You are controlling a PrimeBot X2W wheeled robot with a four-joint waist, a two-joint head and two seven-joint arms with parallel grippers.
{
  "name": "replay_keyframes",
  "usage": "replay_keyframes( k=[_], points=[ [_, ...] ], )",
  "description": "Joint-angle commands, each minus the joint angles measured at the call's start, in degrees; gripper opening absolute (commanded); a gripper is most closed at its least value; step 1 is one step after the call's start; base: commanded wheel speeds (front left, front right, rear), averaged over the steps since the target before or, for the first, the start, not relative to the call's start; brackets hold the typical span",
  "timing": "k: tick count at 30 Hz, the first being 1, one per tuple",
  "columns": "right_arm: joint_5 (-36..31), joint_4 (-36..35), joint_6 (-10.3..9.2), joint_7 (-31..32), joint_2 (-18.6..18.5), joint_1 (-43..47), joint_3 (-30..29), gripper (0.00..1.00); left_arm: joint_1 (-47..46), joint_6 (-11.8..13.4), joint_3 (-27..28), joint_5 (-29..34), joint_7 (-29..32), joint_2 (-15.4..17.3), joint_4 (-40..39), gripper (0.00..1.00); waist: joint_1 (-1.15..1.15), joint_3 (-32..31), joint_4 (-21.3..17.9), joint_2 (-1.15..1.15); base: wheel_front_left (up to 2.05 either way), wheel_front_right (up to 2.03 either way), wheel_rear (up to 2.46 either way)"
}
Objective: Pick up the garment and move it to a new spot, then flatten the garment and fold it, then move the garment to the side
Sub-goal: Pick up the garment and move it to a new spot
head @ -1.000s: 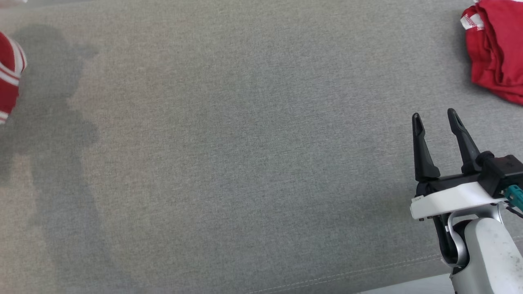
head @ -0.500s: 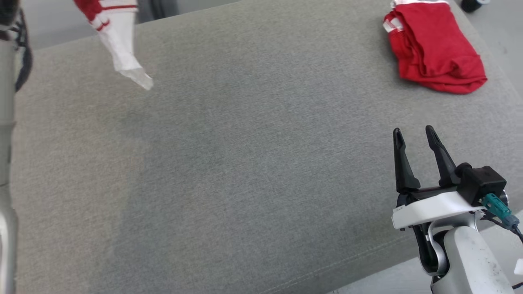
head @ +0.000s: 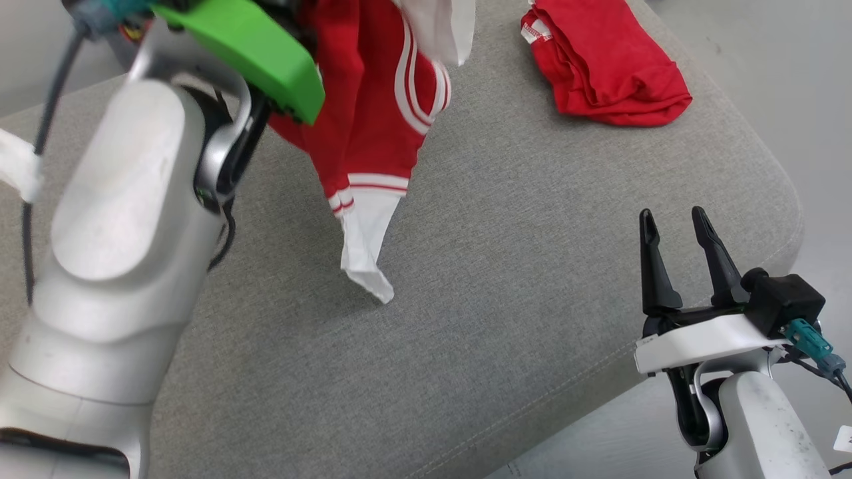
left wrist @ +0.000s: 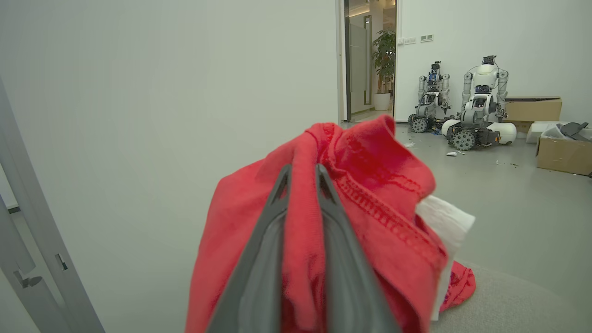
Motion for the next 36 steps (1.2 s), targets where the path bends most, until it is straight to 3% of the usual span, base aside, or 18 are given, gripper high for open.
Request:
replay_keyframes(
  k=[1, 13, 14, 16, 25, 36],
  points=[
    [0.4, 0.0, -0.09, -0.26, 0.09, 0.24, 0.14, 1.0, 3.09, 0.64, -0.27, -0.4, -0.69, 0.22, 0.42, 0.0, 0.0, 0.1, 0.16, 0.0, 0.0, 0.0, 0.0],
    [0.54, 0.52, -0.09, -0.26, 0.1, -0.05, 0.71, 1.0, 20.63, 2.96, -2.17, -1.74, -6.36, 0.99, 7.5, 0.0, 0.0, 0.11, 3.28, 0.0, 0.0, 0.0, 0.0],
    [0.49, 0.62, -0.09, -0.26, 0.11, -0.01, 0.81, 1.0, 20.92, 2.97, -2.36, -1.32, -6.88, 1.15, 7.96, 0.22, 0.0, 0.03, 3.49, 0.0, 0.0, 0.0, 0.0],
    [0.41, 0.89, -0.09, -0.27, 0.09, 0.01, 0.88, 1.0, 21.3, 3.23, -2.84, -0.49, -8.12, 1.2, 8.68, 1.0, 0.0, -0.35, 4.03, 0.0, 0.0, 0.0, 0.0],
    [-0.82, 1.97, -0.09, -0.27, 0.09, 1.43, 1.01, 1.0, 22.23, 4.63, -0.87, -0.68, -13.81, 1.37, 8.57, 1.0, 0.0, -4.47, 7.07, 0.0, 0.0, 0.0, 0.0],
    [-1.24, 2.05, -0.09, -0.27, -0.95, 3.61, 0.9, 1.0, 31.0, 8.22, 3.59, -0.38, -15.84, 5.45, 1.62, 1.0, 0.0, -8.43, 13.5, 0.0, 0.0, 0.0, 0.0]
  ],
)
